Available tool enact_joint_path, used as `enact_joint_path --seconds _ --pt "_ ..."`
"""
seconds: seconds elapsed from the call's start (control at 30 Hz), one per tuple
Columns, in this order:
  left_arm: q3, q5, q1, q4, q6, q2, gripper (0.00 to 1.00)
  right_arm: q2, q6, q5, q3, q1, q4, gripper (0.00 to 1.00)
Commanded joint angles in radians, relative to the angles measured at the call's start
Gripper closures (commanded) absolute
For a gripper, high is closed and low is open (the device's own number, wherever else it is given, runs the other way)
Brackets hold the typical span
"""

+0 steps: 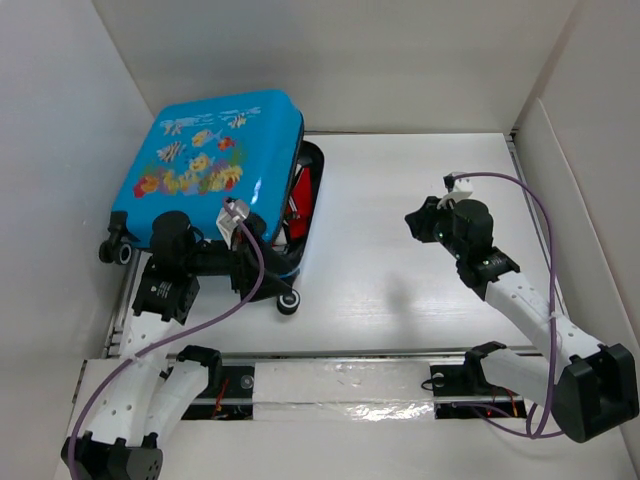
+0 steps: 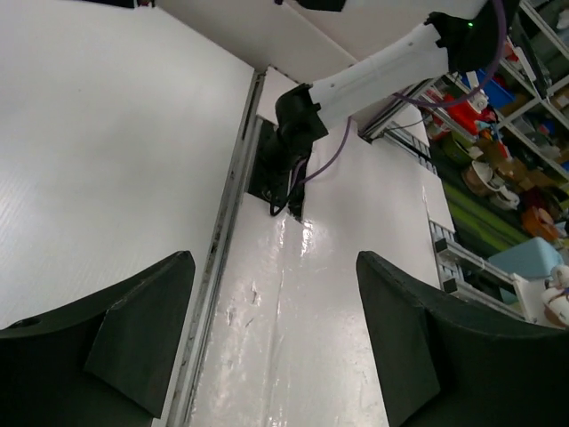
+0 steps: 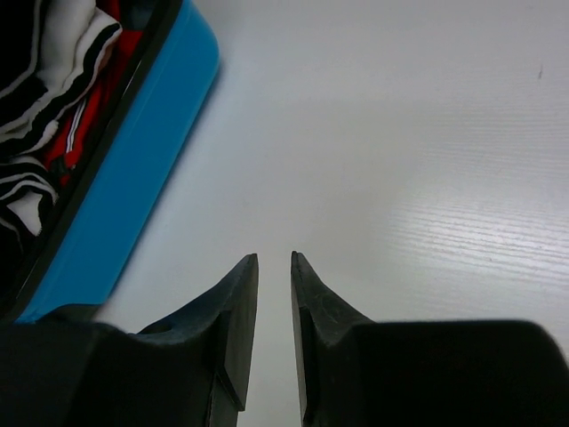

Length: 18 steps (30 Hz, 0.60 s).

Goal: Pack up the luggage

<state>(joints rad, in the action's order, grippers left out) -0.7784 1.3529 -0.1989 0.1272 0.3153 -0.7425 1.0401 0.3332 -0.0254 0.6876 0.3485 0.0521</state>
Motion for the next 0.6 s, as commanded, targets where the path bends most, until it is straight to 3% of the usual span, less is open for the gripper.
enact_joint_path --seconds 0.0,0.13,0.17,0.27,0.33,0.4,0.43,0.47,0.57 --pt "-0.041 0.132 0.006 -0.193 0.077 0.048 0.29 -0.023 -0.008 0.019 0.039 0.009 0.023 0.73" --pt "-0.094 0.15 0.006 -0.377 0.198 0.043 0.27 -0.018 -0.008 0.021 0.039 0.009 0.022 0.74" --pt "-0.114 0.135 0.006 -0.517 0.306 0.029 0.27 -0.018 -0.008 0.021 0.039 0.009 0.02 0.74" --pt "-0.175 0.004 0.006 -0.696 0.485 -0.045 0.33 -0.02 -0.011 0.021 0.039 0.009 0.022 0.76" --pt "-0.27 -0.114 0.006 -0.536 0.399 -0.116 0.38 -0.02 -0.016 0.019 0.04 0.018 0.025 0.84" --pt "-0.462 -0.366 0.006 -0.231 0.229 -0.243 0.43 -0.018 -0.019 0.021 0.043 0.018 0.026 0.97" --pt "-0.526 -0.471 0.006 -0.146 0.205 -0.288 0.45 -0.02 -0.028 0.021 0.043 0.03 0.026 1.0" --pt "-0.624 -0.697 0.027 -0.026 0.206 -0.37 0.49 -0.022 -0.033 0.018 0.043 0.043 0.032 1.0" --pt "-0.722 -0.945 0.101 0.037 0.24 -0.495 0.54 -0.023 -0.052 0.019 0.052 0.07 0.029 1.0"
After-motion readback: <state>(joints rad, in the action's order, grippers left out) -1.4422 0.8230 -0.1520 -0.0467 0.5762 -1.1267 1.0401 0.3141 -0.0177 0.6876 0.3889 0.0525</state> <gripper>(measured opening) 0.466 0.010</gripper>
